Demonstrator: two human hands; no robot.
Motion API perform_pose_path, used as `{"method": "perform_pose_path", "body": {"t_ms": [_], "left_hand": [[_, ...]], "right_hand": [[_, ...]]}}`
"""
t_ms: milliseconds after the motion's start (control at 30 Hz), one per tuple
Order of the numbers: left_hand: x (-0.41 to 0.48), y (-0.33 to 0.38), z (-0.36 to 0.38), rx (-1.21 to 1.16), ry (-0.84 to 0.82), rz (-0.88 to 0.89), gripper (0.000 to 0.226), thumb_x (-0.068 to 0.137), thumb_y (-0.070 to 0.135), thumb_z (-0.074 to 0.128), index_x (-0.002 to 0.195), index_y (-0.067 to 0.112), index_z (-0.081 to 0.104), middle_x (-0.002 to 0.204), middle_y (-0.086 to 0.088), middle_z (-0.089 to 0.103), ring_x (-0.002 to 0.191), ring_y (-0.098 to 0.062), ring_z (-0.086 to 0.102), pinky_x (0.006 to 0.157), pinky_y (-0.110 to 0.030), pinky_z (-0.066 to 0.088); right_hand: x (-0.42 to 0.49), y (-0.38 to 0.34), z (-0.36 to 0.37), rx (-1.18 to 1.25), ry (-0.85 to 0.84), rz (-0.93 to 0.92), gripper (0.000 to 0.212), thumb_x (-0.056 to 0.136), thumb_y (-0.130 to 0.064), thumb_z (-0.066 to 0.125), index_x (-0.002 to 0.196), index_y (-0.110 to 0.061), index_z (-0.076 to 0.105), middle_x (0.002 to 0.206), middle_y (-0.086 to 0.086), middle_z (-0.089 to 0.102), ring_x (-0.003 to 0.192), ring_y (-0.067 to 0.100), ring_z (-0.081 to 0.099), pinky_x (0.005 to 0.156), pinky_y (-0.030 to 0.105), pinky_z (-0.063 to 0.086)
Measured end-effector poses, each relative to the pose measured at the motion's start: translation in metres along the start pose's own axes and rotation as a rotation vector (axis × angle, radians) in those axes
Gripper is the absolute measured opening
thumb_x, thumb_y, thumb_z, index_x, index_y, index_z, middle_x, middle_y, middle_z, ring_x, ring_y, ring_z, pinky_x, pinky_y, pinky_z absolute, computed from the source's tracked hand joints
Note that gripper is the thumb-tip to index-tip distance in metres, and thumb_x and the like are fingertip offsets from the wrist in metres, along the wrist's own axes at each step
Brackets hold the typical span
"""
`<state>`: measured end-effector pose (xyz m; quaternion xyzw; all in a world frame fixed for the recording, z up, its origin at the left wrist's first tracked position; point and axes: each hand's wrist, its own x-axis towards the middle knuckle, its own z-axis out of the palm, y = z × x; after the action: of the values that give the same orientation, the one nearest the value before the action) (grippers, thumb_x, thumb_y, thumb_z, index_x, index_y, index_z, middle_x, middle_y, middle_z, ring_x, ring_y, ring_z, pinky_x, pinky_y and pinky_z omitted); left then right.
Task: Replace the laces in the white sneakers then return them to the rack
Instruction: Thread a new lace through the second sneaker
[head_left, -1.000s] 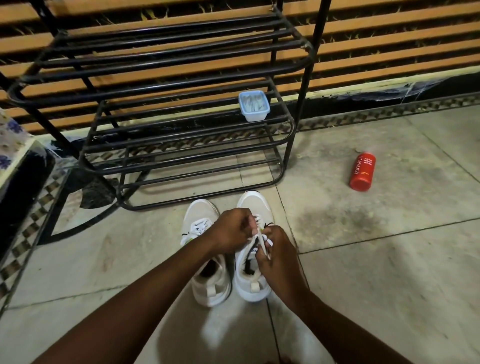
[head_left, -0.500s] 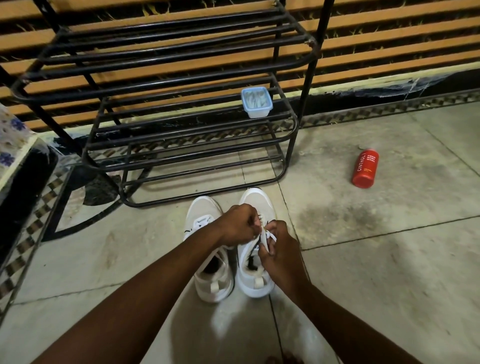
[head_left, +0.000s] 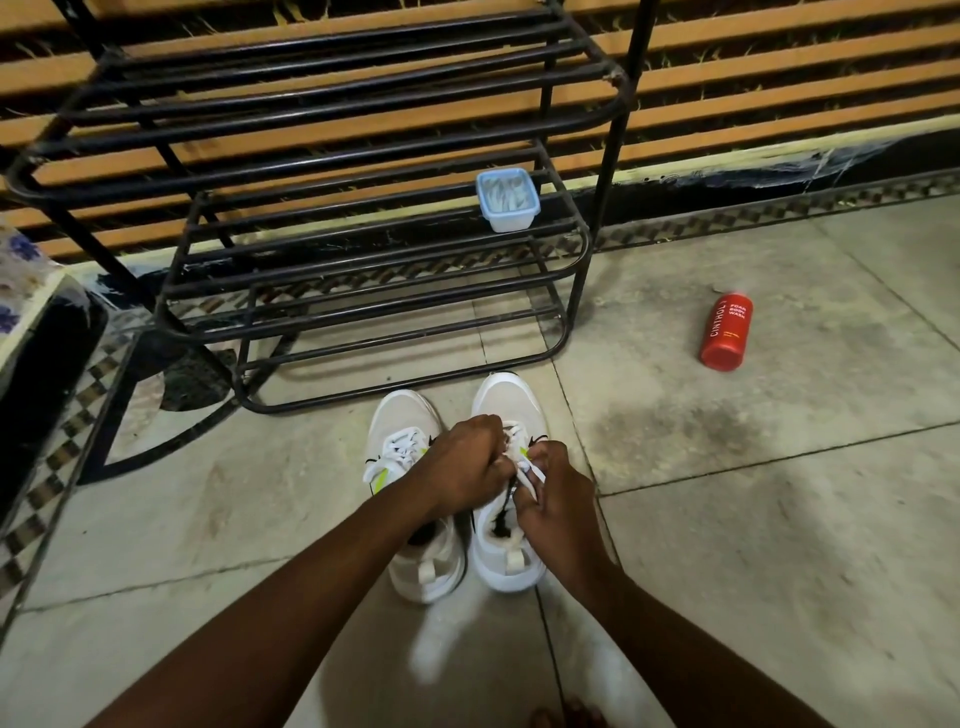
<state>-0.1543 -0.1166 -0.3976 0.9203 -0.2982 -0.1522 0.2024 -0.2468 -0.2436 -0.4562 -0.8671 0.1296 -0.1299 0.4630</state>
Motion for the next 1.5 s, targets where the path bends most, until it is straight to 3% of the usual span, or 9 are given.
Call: {"method": "perform_pose_path", "body": {"t_ms": [167, 300, 533, 733, 900, 1033, 1200, 1367, 1500], "left_hand": [[-0.007, 0.002, -0.001, -0.120, 0.062, 0.032, 0.004, 0.089, 0.012, 0.060, 0.089, 0.012, 0.056, 0.088, 0.001, 0.061, 0.083, -0.020, 0.057, 0.072, -0.029, 0.041], [-0.012, 0.000, -0.001, -0.221, 0.075, -0.105, 0.010, 0.084, 0.015, 0.068, 0.093, 0.013, 0.066, 0.092, 0.001, 0.071, 0.088, -0.016, 0.065, 0.077, -0.026, 0.050], [-0.018, 0.000, -0.013, -0.150, 0.050, -0.061, 0.015, 0.088, 0.007, 0.066, 0.088, 0.016, 0.077, 0.090, 0.000, 0.073, 0.089, -0.015, 0.068, 0.082, -0.032, 0.055], [-0.019, 0.000, -0.027, 0.021, 0.116, -0.116, 0.021, 0.088, 0.002, 0.061, 0.098, 0.021, 0.060, 0.107, 0.002, 0.055, 0.106, -0.022, 0.056, 0.083, -0.038, 0.050], [-0.027, -0.002, -0.020, 0.054, 0.168, -0.164, 0.009, 0.100, 0.017, 0.051, 0.103, 0.021, 0.059, 0.114, 0.001, 0.060, 0.112, -0.023, 0.056, 0.079, -0.039, 0.047], [-0.031, -0.007, -0.018, 0.095, 0.211, -0.173, 0.014, 0.094, 0.015, 0.053, 0.099, 0.027, 0.059, 0.110, 0.008, 0.062, 0.109, -0.019, 0.056, 0.072, -0.035, 0.040], [-0.030, -0.012, -0.021, -0.100, 0.106, -0.206, 0.015, 0.096, 0.022, 0.062, 0.086, 0.033, 0.059, 0.103, 0.010, 0.068, 0.099, -0.017, 0.064, 0.081, -0.039, 0.055], [-0.031, -0.019, -0.041, -0.210, 0.123, -0.167, 0.010, 0.093, 0.031, 0.075, 0.086, 0.025, 0.071, 0.084, 0.012, 0.072, 0.087, -0.007, 0.067, 0.083, -0.039, 0.057], [-0.036, -0.014, -0.055, -0.246, 0.169, -0.140, 0.013, 0.089, 0.031, 0.079, 0.080, 0.023, 0.074, 0.077, 0.010, 0.071, 0.080, -0.004, 0.065, 0.073, -0.030, 0.051]], "right_hand": [[0.001, -0.002, -0.001, -0.081, -0.008, -0.030, 0.030, 0.082, -0.006, 0.070, 0.111, -0.011, 0.064, 0.097, 0.001, 0.071, 0.089, 0.019, 0.066, 0.072, 0.003, 0.032], [0.005, -0.003, -0.002, -0.129, -0.020, -0.059, 0.022, 0.083, -0.009, 0.070, 0.104, -0.013, 0.067, 0.094, 0.000, 0.069, 0.087, 0.021, 0.063, 0.071, 0.008, 0.030], [0.002, -0.004, 0.002, -0.132, -0.006, -0.025, 0.032, 0.079, -0.003, 0.067, 0.108, -0.016, 0.066, 0.095, -0.003, 0.065, 0.085, 0.011, 0.057, 0.075, -0.007, 0.028], [0.000, -0.003, 0.000, -0.156, -0.047, -0.003, 0.034, 0.078, 0.001, 0.065, 0.111, -0.009, 0.065, 0.097, 0.003, 0.064, 0.088, 0.021, 0.060, 0.072, 0.009, 0.029], [-0.002, -0.007, -0.002, -0.162, -0.084, -0.020, 0.033, 0.080, 0.001, 0.065, 0.112, -0.008, 0.064, 0.101, 0.004, 0.062, 0.093, 0.022, 0.060, 0.074, 0.009, 0.029], [-0.001, -0.007, -0.004, -0.195, -0.116, -0.047, 0.034, 0.082, 0.000, 0.066, 0.115, -0.006, 0.063, 0.107, 0.009, 0.063, 0.098, 0.026, 0.061, 0.078, 0.014, 0.033], [0.002, -0.008, -0.005, -0.175, -0.110, -0.043, 0.032, 0.080, 0.000, 0.067, 0.111, -0.007, 0.064, 0.103, 0.007, 0.063, 0.094, 0.026, 0.061, 0.076, 0.017, 0.034], [0.008, -0.006, -0.010, -0.156, -0.103, -0.055, 0.030, 0.073, 0.001, 0.070, 0.102, -0.007, 0.066, 0.094, 0.006, 0.064, 0.084, 0.025, 0.061, 0.069, 0.011, 0.029], [0.011, -0.007, -0.018, -0.169, -0.111, -0.176, 0.023, 0.079, -0.009, 0.077, 0.100, -0.005, 0.069, 0.088, 0.004, 0.061, 0.079, 0.024, 0.060, 0.070, 0.019, 0.035]]}}
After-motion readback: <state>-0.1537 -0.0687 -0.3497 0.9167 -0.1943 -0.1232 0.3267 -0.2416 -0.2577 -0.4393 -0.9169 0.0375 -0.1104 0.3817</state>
